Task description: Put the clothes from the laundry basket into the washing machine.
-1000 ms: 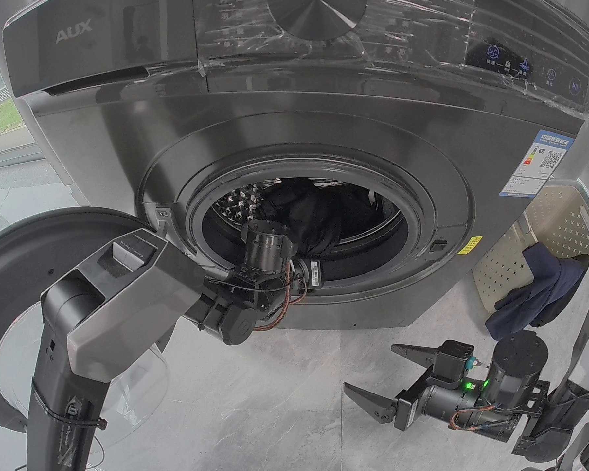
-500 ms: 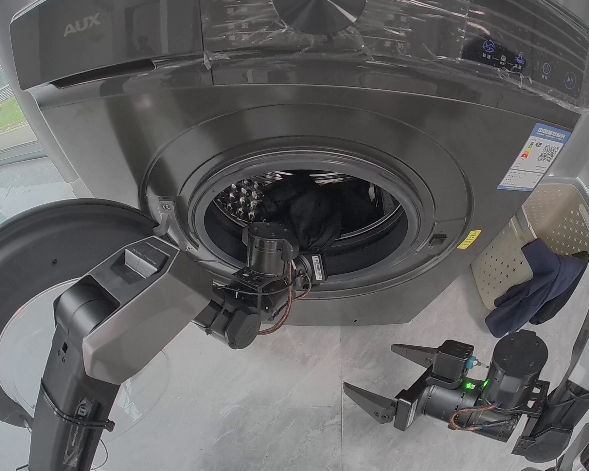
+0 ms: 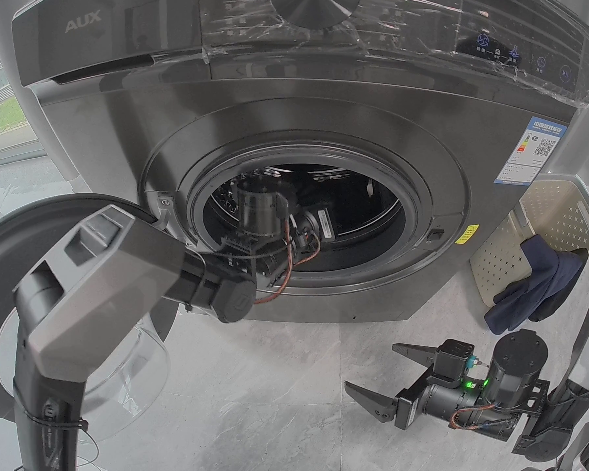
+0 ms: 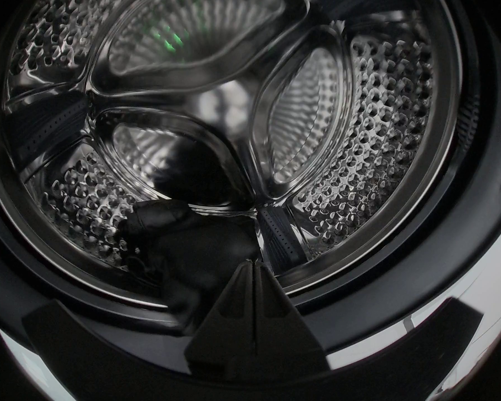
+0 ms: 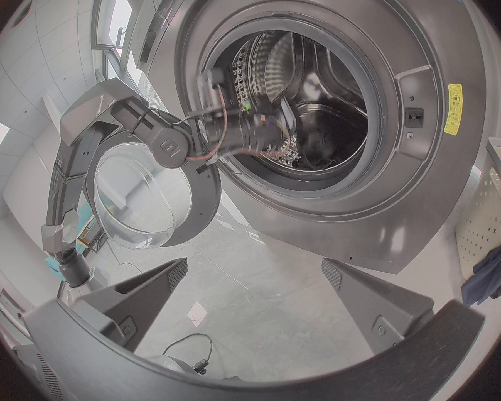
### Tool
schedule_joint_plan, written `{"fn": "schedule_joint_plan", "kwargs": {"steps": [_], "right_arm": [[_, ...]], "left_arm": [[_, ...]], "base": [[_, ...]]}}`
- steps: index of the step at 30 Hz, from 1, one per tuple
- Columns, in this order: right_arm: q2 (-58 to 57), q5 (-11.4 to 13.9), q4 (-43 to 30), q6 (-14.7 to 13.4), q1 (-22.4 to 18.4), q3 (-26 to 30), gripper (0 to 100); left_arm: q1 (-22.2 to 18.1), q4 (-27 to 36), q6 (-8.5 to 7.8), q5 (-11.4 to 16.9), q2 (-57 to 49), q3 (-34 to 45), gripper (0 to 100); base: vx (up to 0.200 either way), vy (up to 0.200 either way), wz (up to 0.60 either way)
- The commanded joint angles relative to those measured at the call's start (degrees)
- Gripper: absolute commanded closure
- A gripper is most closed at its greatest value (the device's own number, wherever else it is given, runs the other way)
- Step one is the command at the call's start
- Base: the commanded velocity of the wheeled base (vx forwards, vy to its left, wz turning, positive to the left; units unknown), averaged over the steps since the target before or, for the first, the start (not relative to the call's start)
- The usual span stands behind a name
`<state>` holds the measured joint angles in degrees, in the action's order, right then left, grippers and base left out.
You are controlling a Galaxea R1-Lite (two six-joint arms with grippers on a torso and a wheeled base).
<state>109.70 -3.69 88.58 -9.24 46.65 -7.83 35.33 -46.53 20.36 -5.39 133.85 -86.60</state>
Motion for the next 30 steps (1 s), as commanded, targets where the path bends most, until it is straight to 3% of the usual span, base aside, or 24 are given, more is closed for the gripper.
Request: {"fn": "schedule_joint_plan", "kwargs": {"steps": [1,9,11,14,23,27,30], "right_arm": [[0.16,0.00,0.02,0.01,0.37,-0.17,0],[0.07,0.00,0.02,0.01,0.19,-0.17,0],[0.07,0.00,0.02,0.01,0.19,-0.17,0],[-0.02,0.00,-0.07,0.01,0.19,-0.17,0],[0.16,0.00,-0.07,0.01,0.19,-0.26,0],[0.16,0.00,0.02,0.01,0.37,-0.26,0],[0.16,0.00,0.02,0.01,0.28,-0.17,0]], "left_arm": [[1.94,8.91,0.30,2.14,-10.81,4.25,100],[0.53,1.88,-0.32,1.52,-2.28,3.37,100],[0.36,0.04,-1.55,1.43,0.36,1.88,100],[-0.70,-2.07,-2.08,1.26,4.14,-1.38,100],[-2.63,-3.39,-2.08,-1.03,12.49,-13.94,100],[-3.07,-1.90,-2.16,-3.31,16.62,-21.50,100],[-3.07,-0.67,-2.25,-3.23,16.79,-21.50,100]], "base": [[0.000,0.000,0.00],[0.000,0.000,0.00],[0.000,0.000,0.00],[0.000,0.000,0.00],[0.000,0.000,0.00],[0.000,0.000,0.00],[0.000,0.000,0.00]]}}
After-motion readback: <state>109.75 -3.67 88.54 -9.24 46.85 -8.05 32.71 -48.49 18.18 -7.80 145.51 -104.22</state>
